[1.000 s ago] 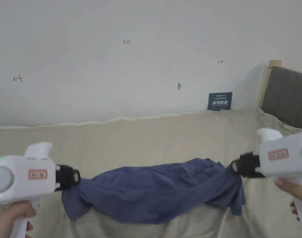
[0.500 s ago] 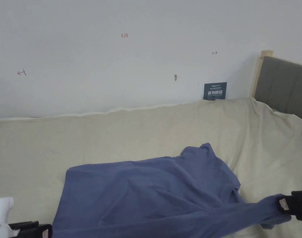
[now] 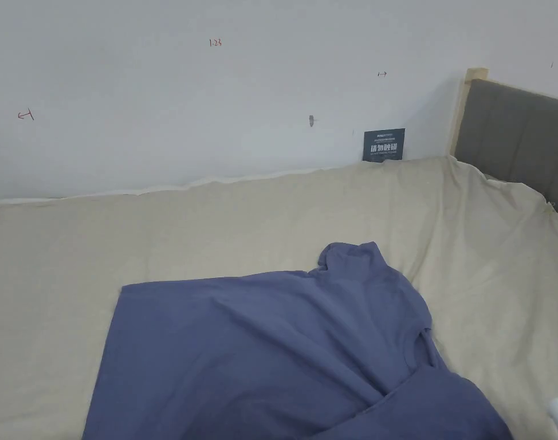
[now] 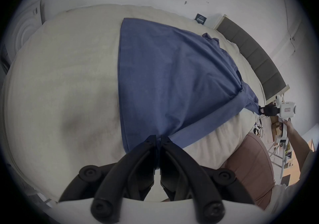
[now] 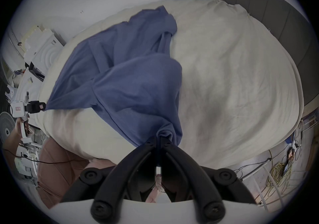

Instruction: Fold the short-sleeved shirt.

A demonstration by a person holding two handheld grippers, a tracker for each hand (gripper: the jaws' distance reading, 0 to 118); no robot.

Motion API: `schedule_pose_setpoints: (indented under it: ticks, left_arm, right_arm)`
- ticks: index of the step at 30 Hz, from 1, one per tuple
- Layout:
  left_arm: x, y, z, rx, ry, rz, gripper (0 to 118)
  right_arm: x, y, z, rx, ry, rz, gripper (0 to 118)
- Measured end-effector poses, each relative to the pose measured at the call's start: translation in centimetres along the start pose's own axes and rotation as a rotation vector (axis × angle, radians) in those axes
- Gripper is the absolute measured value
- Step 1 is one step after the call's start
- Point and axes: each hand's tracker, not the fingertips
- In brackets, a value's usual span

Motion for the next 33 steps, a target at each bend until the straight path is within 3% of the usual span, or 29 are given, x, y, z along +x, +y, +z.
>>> schedule_pose_setpoints:
  ticks: [2,3,4,5,6,7,8,9,14,17,18,19,20,21,22,23,24,25,27,30,33]
  left_arm:
    - [-0.3,-0.1,-0.3,-0.006,0.0,0.012,6]
    - [-0.1,-0.3,-0.2,-0.005,0.0,0.01,11]
    - [-0.1,-0.4,-0.3,-0.005,0.01,0.004,25]
    - [-0.2,-0.4,-0.3,-0.015,0.039,-0.007,52]
    - [-0.3,-0.5,-0.4,-0.035,0.07,-0.021,91]
    - [0.5,-1.0,0.0,-0.04,0.094,-0.032,110]
    - [0.6,-1.2,0.3,-0.033,0.074,-0.03,114]
    - [0.5,-1.3,0.9,-0.029,0.048,-0.035,114]
    - [0.9,-2.4,3.3,0.062,0.041,0.034,114]
    - [2.7,-3.0,6.4,0.22,0.001,0.077,112]
    - [3.3,-3.4,7.3,0.298,-0.008,0.086,110]
    - [3.9,-3.8,8.1,0.35,-0.017,0.092,106]
    - [4.5,-4.2,8.9,0.397,-0.016,0.102,95]
    - [5.0,-4.6,9.5,0.444,-0.008,0.11,57]
    - [5.5,-5.0,9.9,0.476,0.007,0.107,14]
    - [6.0,-5.3,10.3,0.508,0.034,0.108,14]
    - [6.4,-5.5,10.5,0.519,0.069,0.114,2]
    - [6.8,-5.9,10.8,0.539,0.098,0.119,0]
    - [6.9,-6.8,11.4,0.578,0.047,0.132,0]
    - [7.4,-6.4,12.8,0.59,0.081,0.079,0]
    - [5.9,-3.2,11.8,0.332,0.12,0.053,0]
  right_arm:
    - [0.1,-0.1,-0.6,-0.015,-0.003,0.014,4]
    - [0.0,0.0,-0.9,-0.021,-0.008,0.019,4]
    - [0.1,0.1,-1.0,-0.025,-0.009,0.018,9]
    - [0.3,0.3,-1.1,-0.032,-0.006,0.012,21]
    - [0.6,0.3,-1.1,-0.058,0.012,-0.014,56]
    - [0.9,0.3,-1.1,-0.088,0.058,-0.063,84]
    - [1.1,0.2,-0.9,-0.089,0.061,-0.086,104]
    - [1.3,0.0,-0.4,-0.054,0.053,-0.099,114]
    - [0.6,0.0,3.1,0.121,0.026,-0.179,113]
    - [-1.8,0.1,5.8,0.255,0.059,-0.145,111]
    - [-4.2,-0.5,7.2,0.287,0.068,-0.115,107]
    - [-5.4,-0.8,7.8,0.318,0.082,-0.084,94]
    - [-6.5,-1.2,8.4,0.362,0.115,-0.056,72]
    - [-7.5,-1.6,8.8,0.412,0.149,-0.038,35]
    - [-8.7,-1.9,9.0,0.45,0.159,-0.028,5]
    - [-9.9,-2.1,9.1,0.477,0.145,-0.021,5]
    - [-10.8,-2.3,9.1,0.5,0.132,-0.012,1]
    - [-11.5,-2.5,9.2,0.528,0.135,-0.028,1]
    - [-11.7,-2.5,8.6,0.538,0.213,-0.044,1]
    - [-13.0,-2.3,8.7,0.527,0.237,-0.052,1]
    - [-14.3,-2.0,8.7,0.495,0.204,0.031,1]
